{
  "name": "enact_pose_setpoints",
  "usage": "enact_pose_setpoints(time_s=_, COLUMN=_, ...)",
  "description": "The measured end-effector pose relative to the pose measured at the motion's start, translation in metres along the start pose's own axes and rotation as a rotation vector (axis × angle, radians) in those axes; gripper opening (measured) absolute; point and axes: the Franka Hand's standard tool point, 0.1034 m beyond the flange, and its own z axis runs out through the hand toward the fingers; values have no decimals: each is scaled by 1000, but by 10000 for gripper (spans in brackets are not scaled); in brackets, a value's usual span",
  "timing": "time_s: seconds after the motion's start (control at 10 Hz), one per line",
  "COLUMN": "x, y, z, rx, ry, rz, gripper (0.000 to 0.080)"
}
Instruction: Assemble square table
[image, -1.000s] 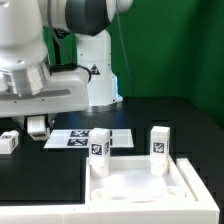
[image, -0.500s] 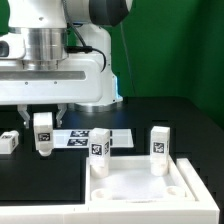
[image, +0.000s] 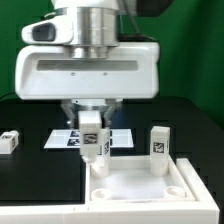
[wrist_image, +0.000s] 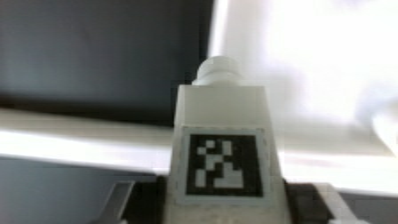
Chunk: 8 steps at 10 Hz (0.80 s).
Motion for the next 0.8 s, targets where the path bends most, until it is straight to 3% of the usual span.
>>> enact_pose_setpoints(time_s=0.4, x=-2, y=-1, z=2, rx=-1, ry=-1, rz=6, gripper=288)
enact_pose_setpoints(time_s=0.7, x=14, y=-71, z=14, rx=-11, ry=65, rz=77, gripper=288)
enact_pose_setpoints(time_s=0.8, x=15, y=-85, z=19, rx=-10, ry=73, rz=90, gripper=288)
